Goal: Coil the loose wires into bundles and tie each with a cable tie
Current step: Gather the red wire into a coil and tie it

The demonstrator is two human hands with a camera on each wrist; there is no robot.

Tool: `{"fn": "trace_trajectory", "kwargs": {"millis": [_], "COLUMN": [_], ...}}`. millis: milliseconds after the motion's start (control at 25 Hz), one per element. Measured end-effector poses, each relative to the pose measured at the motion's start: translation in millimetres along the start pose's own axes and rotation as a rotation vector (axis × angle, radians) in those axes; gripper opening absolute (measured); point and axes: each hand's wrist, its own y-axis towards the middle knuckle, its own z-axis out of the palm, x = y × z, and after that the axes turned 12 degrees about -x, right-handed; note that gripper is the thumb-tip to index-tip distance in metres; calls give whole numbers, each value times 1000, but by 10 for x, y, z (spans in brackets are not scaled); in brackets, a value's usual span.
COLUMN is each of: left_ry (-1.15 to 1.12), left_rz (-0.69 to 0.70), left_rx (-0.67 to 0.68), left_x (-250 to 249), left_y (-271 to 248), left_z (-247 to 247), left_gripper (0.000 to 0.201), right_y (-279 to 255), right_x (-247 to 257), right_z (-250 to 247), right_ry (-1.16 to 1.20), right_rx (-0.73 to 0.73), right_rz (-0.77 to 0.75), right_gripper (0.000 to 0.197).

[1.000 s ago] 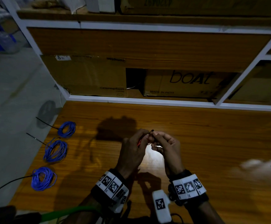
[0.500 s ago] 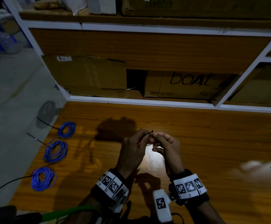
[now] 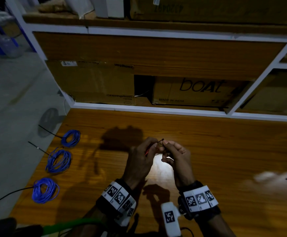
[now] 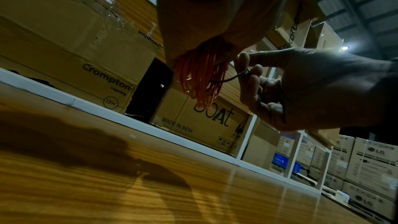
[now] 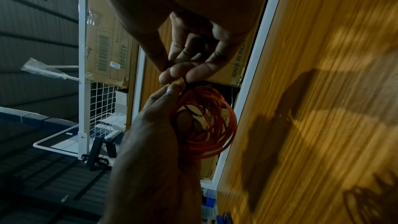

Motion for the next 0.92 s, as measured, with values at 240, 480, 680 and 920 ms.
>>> {"fn": "trace_trajectory", "kwargs": {"millis": [240,480,680,920], "left_ry": [-4,3,33,34], "left_rz": [-1,-15,-3,-1], "left_rx": [-7,10,17,11], "left_x": [6,29,47,17], "left_y": [0,-10,-17,12], "left_z": [-7,-7,-1,-23], "left_gripper": [13,15,15,8], "right_y": [0,6,23,72], "right_x": [8,-27,-21,1], "right_z": [-2,-12,-39,-50], "right_ry": [-8,-29,-36,-62], "right_rx": [7,9,39,44], "right_rz": [13,-5,61,51], "right_gripper": [15,14,12,29]}}
